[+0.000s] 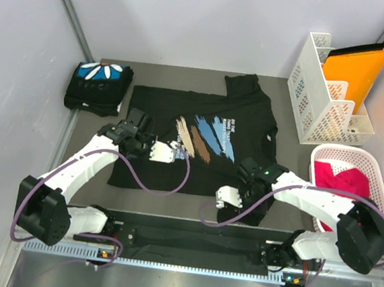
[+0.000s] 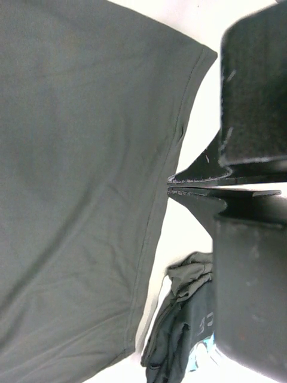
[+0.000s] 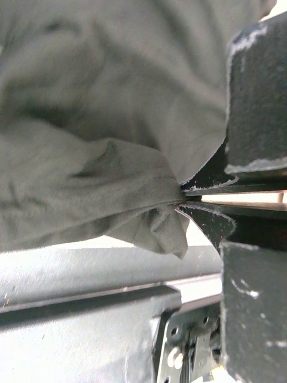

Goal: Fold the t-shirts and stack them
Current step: Fold the tshirt

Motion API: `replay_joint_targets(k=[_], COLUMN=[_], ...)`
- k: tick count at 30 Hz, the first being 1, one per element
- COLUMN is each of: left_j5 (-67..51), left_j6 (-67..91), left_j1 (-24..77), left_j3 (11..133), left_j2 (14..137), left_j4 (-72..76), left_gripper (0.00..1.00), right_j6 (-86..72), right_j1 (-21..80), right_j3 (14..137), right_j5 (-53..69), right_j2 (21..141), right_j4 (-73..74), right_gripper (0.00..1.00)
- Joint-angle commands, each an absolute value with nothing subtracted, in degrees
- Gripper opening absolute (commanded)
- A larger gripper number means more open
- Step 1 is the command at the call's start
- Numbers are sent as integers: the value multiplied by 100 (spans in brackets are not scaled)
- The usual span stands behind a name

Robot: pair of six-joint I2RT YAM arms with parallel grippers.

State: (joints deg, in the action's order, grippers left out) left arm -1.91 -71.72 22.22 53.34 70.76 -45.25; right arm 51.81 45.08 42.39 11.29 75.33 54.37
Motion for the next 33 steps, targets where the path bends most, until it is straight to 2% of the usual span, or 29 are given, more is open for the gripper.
replay_joint_targets(k=[1,10,11,14,17,18,19,26,30,33], left_j5=[-457,-449,-457,-440,-387,-387,-369,290,299,325], left_j6=[-7180,-7761,-7743,-7542,-7462,-7471,-7523,-7866,-7884,-7691], left_j1=[2250,2250,2250,2250,2250,2250,2250,2250,2250,2241], left_j3=[5353,5195,5194,5002,4493,4335,4011,2462,2040,1960], left_j2=[6865,6399,6372,6109,5626,5329,5161,3614,3664,4173], left_j4=[-4937,-6178,-6283,-6293,-6179,-6127,-6065,-5354,-4993,-4598], left_gripper=[0,0,5,11,35,48,51,53,52,50], right_j6=[5142,4966,5009,5089,5098,5106,5089,5054,4992,4940], right_j1=[4421,4359,4359,4359,4368,4359,4359,4359,4359,4359], right_j3=[4526,4517,4518,4421,4324,4298,4263,4148,4183,4245], right_j5=[713,27,18,-263,-272,-272,-264,-237,-211,-211], right_j2=[7093,7031,7023,7014,6961,6952,6943,6882,6882,6899], right_j4=[5344,4843,4817,4659,4588,4562,4535,4421,4403,4421], right_gripper=[0,0,0,0,0,0,0,0,0,0])
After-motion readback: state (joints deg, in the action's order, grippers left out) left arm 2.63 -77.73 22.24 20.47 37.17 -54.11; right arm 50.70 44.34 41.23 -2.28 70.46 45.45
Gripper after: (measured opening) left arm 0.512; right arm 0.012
